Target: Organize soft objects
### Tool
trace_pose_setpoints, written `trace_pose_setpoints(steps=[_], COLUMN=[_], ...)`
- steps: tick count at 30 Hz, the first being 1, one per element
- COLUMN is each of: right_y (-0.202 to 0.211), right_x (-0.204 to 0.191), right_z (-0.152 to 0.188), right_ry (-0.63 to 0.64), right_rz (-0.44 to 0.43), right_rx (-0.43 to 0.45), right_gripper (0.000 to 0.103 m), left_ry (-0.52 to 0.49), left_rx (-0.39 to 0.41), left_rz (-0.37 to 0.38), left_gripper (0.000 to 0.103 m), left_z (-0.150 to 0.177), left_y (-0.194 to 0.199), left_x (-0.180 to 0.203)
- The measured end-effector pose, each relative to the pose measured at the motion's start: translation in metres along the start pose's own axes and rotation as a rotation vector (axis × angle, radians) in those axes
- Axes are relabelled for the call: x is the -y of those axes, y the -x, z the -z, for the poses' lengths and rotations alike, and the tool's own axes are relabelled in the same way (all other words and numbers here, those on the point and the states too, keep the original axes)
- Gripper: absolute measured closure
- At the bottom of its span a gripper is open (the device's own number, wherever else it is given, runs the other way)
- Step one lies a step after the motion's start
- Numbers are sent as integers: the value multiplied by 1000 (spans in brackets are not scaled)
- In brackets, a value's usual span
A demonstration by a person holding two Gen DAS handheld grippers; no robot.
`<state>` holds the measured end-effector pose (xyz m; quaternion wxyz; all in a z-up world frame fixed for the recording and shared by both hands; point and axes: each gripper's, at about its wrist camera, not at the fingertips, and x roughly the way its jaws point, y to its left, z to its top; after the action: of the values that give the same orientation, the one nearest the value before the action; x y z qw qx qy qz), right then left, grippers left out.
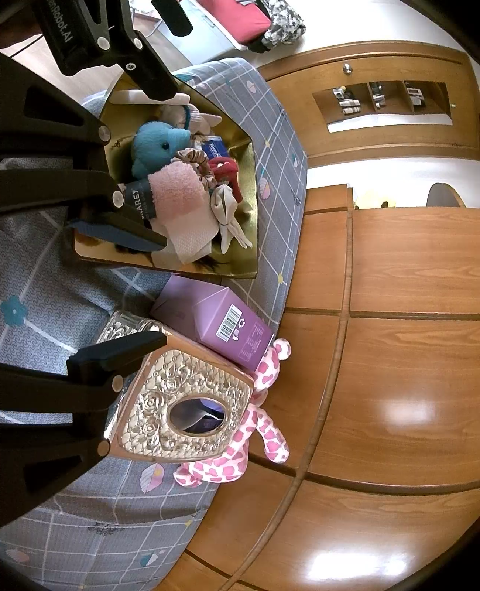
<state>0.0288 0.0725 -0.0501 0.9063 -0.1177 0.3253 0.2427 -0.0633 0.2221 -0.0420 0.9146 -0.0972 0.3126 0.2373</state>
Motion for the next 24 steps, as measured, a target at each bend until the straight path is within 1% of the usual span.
trace_pose_setpoints(steps=[24], right_y=[-1], right_x=[1], right_z=[2], right_ry=[-10], right_rz=[11], right_rx=[-6], right_gripper=[58], left_ry=[-2], left_rx=[-7], left_rz=[6], left_gripper=[0], left_z=[2], left_y=[0], left_x=[2])
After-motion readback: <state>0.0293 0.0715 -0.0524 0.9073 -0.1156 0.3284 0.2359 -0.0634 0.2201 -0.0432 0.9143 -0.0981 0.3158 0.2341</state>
